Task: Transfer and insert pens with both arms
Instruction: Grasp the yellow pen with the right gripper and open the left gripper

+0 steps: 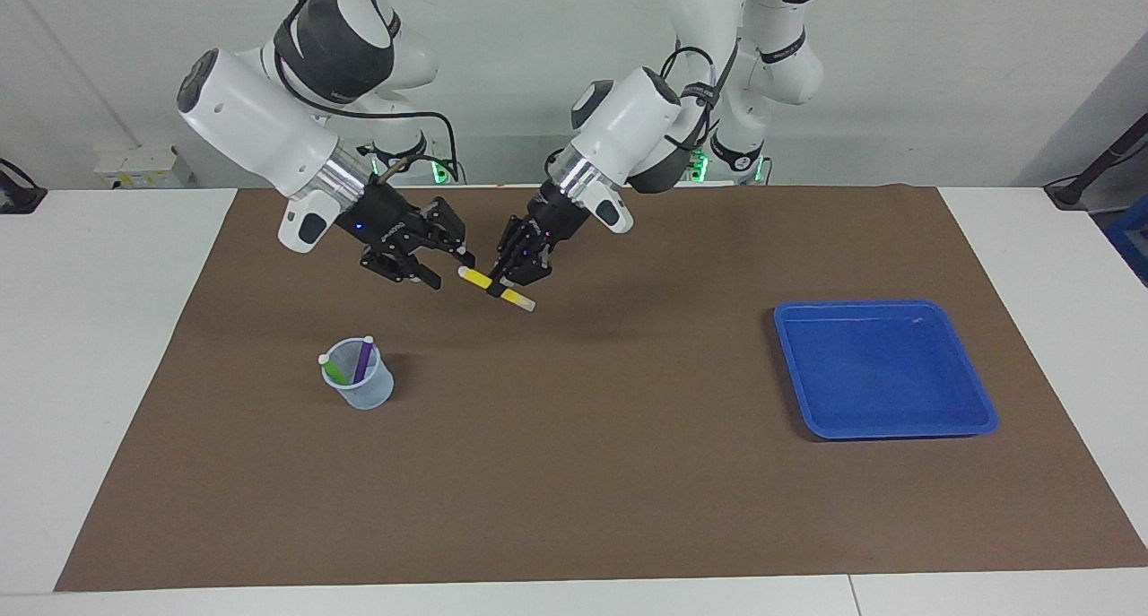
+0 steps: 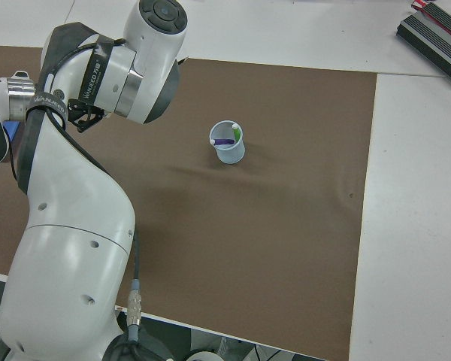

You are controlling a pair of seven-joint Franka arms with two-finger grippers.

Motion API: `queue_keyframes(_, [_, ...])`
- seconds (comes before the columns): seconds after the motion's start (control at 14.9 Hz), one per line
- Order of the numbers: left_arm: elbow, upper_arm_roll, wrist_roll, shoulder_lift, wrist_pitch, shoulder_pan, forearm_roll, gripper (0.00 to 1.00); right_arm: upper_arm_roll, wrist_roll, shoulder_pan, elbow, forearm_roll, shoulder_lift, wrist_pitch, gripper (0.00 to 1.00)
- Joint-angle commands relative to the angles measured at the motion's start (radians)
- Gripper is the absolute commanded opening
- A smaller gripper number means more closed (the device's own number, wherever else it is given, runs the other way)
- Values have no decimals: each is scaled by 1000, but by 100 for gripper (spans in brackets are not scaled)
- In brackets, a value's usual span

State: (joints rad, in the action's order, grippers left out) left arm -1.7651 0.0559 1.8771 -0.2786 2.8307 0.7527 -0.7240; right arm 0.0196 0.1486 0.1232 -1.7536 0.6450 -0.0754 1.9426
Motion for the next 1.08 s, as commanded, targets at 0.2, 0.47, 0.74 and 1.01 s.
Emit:
queue_keyframes(0.2, [-10, -5, 8, -1, 58, 17, -20, 0, 6, 5, 4, 3, -15, 2, 19, 59])
queue_keyframes(0.47, [-8, -5, 10, -5, 78, 20, -19, 0, 6, 5, 6, 3, -18, 0, 22, 54])
queue_keyframes(0.74, [-8, -5, 11, -7, 87, 31, -20, 0, 6, 3, 7, 8, -18, 0, 24, 52])
queue_keyframes(1.01, [-8, -5, 13, -7, 96, 43, -20, 0, 8, 3, 21, 11, -19, -4, 51, 52])
